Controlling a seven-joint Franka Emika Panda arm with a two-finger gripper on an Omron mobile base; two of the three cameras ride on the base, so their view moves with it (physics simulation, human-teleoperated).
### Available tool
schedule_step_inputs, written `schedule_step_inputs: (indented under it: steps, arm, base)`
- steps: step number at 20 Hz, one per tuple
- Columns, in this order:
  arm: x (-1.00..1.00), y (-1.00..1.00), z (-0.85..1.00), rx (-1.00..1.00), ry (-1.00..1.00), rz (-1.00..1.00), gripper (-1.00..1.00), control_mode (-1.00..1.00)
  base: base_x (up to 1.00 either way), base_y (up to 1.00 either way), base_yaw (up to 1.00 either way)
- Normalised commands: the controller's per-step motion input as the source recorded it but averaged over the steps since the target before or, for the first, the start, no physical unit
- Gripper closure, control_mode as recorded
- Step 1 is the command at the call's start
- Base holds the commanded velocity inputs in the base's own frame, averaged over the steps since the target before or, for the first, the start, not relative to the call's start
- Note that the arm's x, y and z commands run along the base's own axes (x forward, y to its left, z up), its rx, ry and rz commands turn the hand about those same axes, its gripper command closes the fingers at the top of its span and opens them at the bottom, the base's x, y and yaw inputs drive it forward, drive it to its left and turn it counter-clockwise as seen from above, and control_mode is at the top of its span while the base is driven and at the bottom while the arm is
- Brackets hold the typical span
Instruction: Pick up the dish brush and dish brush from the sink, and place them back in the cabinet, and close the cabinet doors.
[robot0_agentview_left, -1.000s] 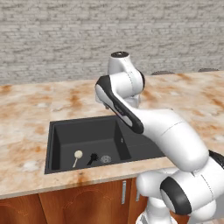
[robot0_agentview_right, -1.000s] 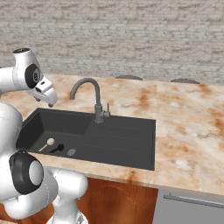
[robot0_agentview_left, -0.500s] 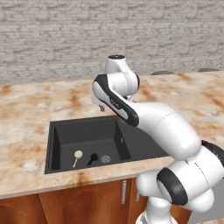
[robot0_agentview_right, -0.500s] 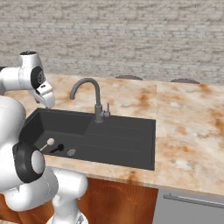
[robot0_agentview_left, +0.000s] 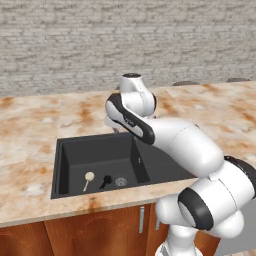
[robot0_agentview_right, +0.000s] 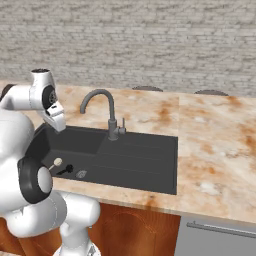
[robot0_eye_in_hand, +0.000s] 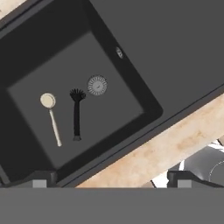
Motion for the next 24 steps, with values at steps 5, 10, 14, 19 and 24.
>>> schedule_step_inputs:
  steps: [5,10,14,19,24]
  arm:
    - [0.21,0.07,-0.41,0.00,0.00,-0.01,-1.00,-1.00]
    - [0.16,0.15,-0.34,0.03,0.00,-0.03,-1.00,-1.00]
    - [0.12,0.21,-0.31,0.00,0.00,-0.04,-1.00,-1.00]
    - [0.16,0.21,-0.22,0.00,0.01,-0.03,-1.00,-1.00]
    - [0.17,0.04,-0.14,0.00,0.00,-0.01,-1.00,-1.00]
  base:
    - [0.00,0.00,0.00]
    - [0.00,0.00,0.00]
    - [0.00,0.00,0.00]
    - [0.00,0.00,0.00]
    - [0.00,0.00,0.00]
